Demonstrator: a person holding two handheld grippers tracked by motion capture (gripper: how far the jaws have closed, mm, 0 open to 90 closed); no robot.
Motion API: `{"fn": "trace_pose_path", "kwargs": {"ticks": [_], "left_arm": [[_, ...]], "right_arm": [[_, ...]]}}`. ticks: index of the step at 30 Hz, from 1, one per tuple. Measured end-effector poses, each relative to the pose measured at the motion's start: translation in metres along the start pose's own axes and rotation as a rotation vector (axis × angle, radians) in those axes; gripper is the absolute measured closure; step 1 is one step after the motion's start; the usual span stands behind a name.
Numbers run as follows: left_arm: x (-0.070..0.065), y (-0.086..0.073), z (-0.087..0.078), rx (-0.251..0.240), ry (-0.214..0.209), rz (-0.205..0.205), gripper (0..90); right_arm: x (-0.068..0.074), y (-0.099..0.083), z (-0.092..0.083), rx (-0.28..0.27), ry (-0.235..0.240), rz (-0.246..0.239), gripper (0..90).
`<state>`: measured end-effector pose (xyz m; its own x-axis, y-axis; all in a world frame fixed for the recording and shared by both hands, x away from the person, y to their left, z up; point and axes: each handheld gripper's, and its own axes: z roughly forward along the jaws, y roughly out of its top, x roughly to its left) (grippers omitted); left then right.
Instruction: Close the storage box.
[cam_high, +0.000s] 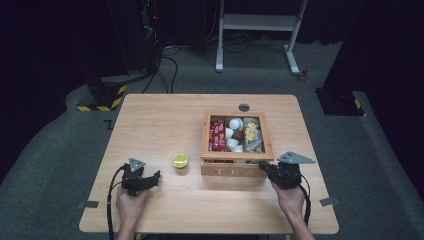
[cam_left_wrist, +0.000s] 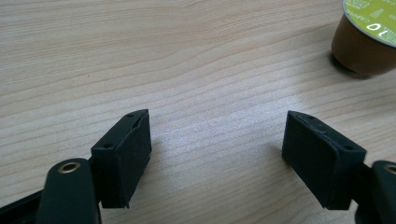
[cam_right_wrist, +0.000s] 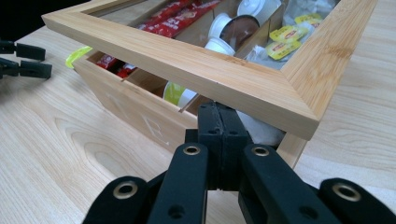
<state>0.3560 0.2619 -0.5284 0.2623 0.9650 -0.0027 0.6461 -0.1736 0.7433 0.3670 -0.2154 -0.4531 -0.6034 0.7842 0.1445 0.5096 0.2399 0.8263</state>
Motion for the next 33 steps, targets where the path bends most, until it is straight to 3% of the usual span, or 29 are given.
{"fn": "trace_pose_path", "kwargs": {"ticks": [10, 14, 23, 33], "left_arm": [[0.000, 0.000, 0.000, 0.000, -0.001, -0.001, 24.1], [0.000, 0.000, 0.000, 0.001, -0.002, 0.002, 23.7], [0.000, 0.000, 0.000, 0.000, -0.002, 0.003, 23.6], [0.000, 0.000, 0.000, 0.001, -0.002, 0.003, 23.6]], "right_arm": [[0.005, -0.009, 0.002, 0.028, -0.004, -0.007, 90.0], [0.005, -0.007, -0.001, -0.006, -0.013, -0.018, 90.0], [0.007, -0.006, -0.001, -0.010, -0.007, -0.022, 90.0], [-0.006, 0.002, -0.016, -0.065, -0.031, -0.004, 84.3]]}}
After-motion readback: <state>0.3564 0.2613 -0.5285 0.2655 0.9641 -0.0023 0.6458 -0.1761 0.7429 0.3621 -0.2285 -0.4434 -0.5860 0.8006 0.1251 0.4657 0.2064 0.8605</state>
